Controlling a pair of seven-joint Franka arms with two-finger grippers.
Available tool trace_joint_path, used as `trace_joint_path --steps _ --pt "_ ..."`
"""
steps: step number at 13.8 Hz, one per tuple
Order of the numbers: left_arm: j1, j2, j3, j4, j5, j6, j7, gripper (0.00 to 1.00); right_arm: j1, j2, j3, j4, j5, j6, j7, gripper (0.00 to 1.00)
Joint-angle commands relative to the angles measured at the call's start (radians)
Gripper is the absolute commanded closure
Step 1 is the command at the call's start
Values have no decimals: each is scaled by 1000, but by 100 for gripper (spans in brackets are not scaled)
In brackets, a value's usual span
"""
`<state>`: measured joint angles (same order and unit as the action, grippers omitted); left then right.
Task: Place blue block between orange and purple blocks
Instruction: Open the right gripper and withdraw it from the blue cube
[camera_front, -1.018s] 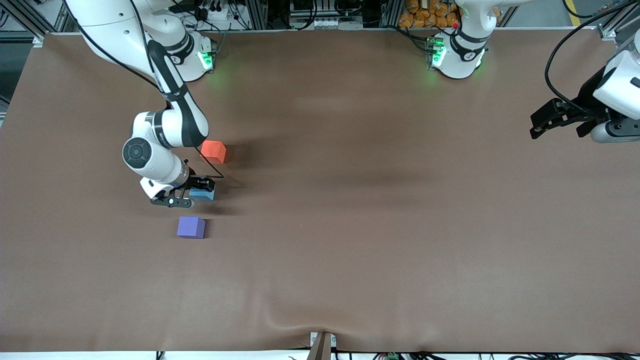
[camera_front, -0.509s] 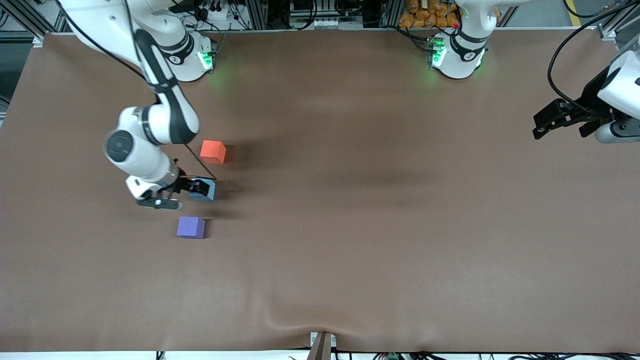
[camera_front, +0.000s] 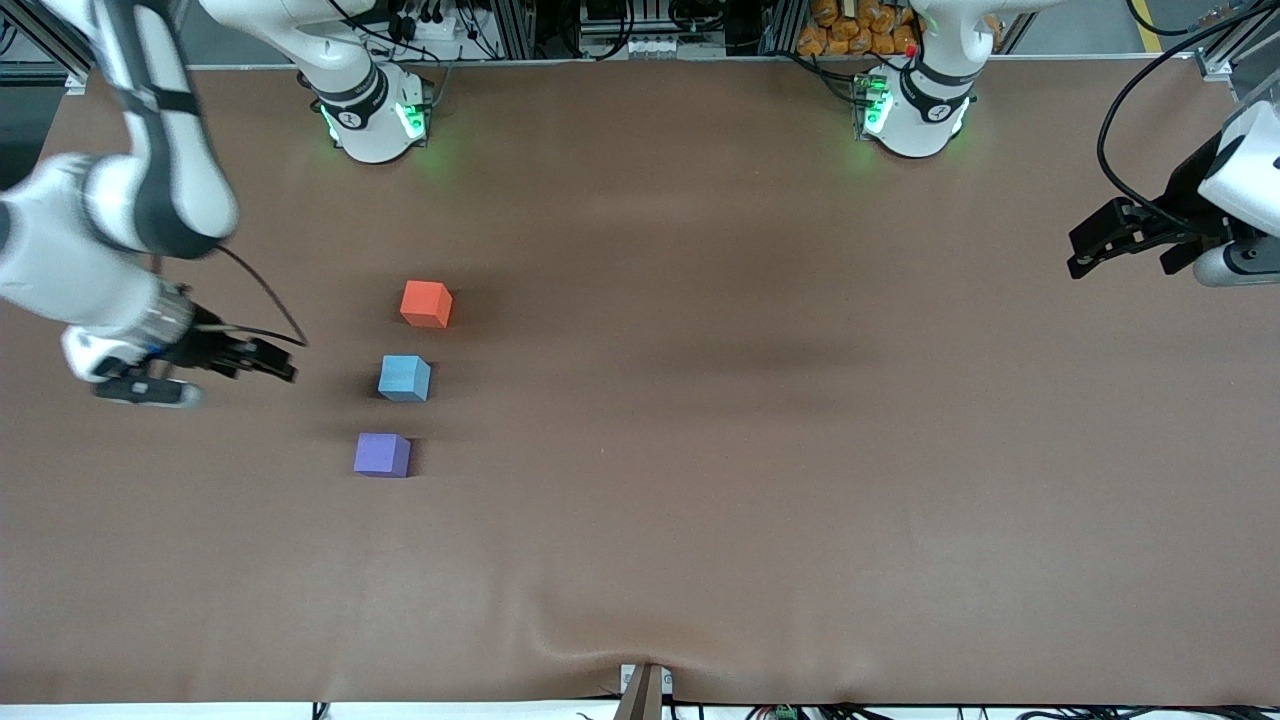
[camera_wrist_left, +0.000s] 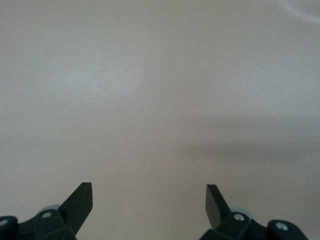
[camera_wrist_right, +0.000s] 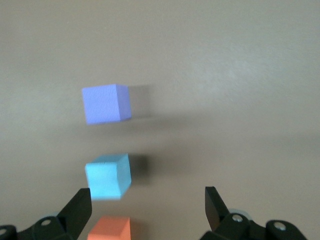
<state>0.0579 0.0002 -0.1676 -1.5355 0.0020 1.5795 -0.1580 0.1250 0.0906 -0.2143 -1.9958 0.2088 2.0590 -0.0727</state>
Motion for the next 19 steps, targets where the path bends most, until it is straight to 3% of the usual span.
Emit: trace_joint_path --steps 1,3,6,15,19 --pt "11 -11 -6 3 -4 -16 15 0 -28 -11 12 238 -46 -294 -1 0" --pt "11 -11 -6 3 -3 -16 15 0 -27 -11 16 384 -152 -429 2 0" --pt "11 -12 -4 3 -3 -18 12 0 -28 -17 13 497 -164 -575 -4 0" --pt "10 -12 -6 3 3 -18 3 0 -162 -155 128 453 -163 -658 11 0" --pt "14 -12 0 5 6 -27 12 0 -165 -163 133 439 -164 -652 17 0"
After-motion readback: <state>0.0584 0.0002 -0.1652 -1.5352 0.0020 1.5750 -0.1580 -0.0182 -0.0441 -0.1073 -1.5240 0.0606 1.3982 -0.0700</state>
